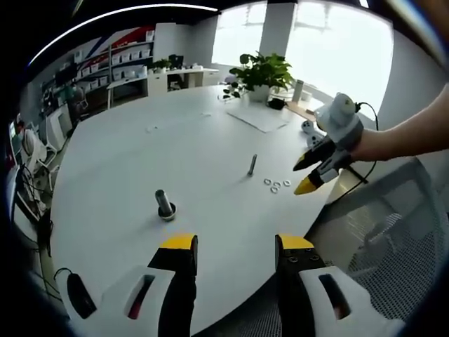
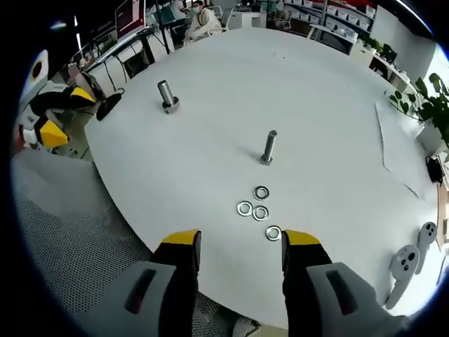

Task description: Place the washer onto the threaded stud by aligning its center hole with the stud, sliding it down to the base, and recovering from edge contact or off-axis alignment until the washer reaches the visible bottom stop.

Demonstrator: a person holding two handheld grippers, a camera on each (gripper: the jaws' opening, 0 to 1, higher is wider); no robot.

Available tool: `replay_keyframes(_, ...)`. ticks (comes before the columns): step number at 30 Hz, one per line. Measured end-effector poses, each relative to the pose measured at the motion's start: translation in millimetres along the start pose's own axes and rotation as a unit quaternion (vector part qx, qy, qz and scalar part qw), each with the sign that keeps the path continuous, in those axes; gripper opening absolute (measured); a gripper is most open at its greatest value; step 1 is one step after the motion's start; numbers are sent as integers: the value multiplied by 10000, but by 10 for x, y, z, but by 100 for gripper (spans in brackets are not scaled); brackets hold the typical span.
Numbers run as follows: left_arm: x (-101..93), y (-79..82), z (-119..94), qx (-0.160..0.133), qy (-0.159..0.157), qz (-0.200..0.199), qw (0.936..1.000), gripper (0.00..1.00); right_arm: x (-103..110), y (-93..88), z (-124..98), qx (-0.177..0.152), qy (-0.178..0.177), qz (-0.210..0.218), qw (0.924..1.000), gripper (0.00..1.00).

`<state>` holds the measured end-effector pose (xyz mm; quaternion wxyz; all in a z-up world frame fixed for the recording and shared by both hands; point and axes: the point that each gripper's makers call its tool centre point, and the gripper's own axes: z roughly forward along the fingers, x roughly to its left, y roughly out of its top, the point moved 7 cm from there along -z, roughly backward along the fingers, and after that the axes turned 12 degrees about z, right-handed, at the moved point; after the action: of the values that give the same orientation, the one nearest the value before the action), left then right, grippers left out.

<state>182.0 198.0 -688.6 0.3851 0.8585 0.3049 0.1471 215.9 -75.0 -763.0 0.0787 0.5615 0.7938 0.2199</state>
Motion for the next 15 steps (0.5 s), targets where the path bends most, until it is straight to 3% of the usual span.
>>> replay_keyframes(15, 2, -18, 1, 27, -11, -30, 10000, 42, -59, 11, 139, 171, -99, 26, 9998, 47)
